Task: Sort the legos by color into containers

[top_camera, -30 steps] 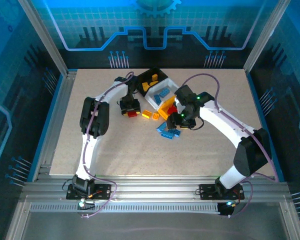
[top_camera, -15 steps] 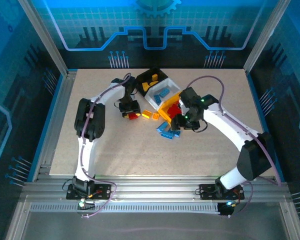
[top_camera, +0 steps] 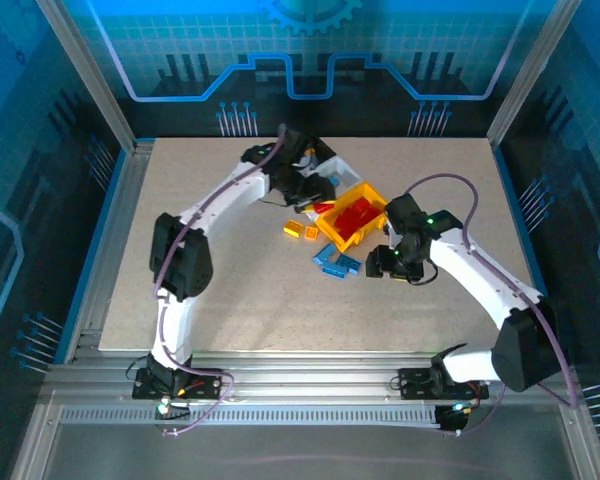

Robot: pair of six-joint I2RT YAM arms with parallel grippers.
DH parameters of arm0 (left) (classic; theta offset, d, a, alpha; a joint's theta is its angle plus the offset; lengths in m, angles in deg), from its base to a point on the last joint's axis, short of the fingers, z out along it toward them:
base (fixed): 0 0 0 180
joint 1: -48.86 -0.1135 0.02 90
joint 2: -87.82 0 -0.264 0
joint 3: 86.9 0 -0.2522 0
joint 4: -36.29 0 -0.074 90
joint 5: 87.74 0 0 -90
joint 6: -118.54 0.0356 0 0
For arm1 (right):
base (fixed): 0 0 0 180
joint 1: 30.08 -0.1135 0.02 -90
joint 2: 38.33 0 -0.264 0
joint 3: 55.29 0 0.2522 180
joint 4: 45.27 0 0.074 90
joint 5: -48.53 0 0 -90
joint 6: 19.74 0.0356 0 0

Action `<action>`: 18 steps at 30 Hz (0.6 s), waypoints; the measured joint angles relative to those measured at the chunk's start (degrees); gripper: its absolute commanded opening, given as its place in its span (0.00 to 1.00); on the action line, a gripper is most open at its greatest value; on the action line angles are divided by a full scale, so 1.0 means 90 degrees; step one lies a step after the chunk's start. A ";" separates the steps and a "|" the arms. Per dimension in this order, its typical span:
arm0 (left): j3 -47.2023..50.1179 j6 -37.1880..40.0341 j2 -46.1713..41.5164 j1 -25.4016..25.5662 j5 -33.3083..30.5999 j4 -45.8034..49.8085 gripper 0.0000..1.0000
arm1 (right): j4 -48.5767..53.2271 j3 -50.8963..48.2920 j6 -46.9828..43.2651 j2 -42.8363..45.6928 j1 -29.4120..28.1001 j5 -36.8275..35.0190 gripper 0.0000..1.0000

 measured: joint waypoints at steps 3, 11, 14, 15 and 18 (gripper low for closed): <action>-0.0627 -0.0143 0.0554 0.0301 0.0109 -0.0100 0.52 | -0.0019 -0.0158 0.0104 0.0272 0.0000 0.0022 0.65; -0.1579 -0.0350 0.1610 0.0476 0.0148 -0.0068 0.59 | -0.0146 -0.0707 0.0270 0.0670 -0.0005 0.0199 0.65; -0.1627 -0.0362 0.1698 0.0474 0.0148 -0.0063 0.63 | -0.0240 -0.0860 0.0284 0.0673 -0.0019 0.0279 0.66; -0.1649 -0.0374 0.1717 0.0474 0.0148 -0.0056 0.65 | -0.0262 -0.0879 0.0279 0.0658 -0.0029 0.0299 0.66; -0.1710 -0.0449 0.1741 0.0471 0.0151 -0.0061 0.71 | -0.0437 -0.0877 0.0170 0.0510 -0.0058 0.0338 0.67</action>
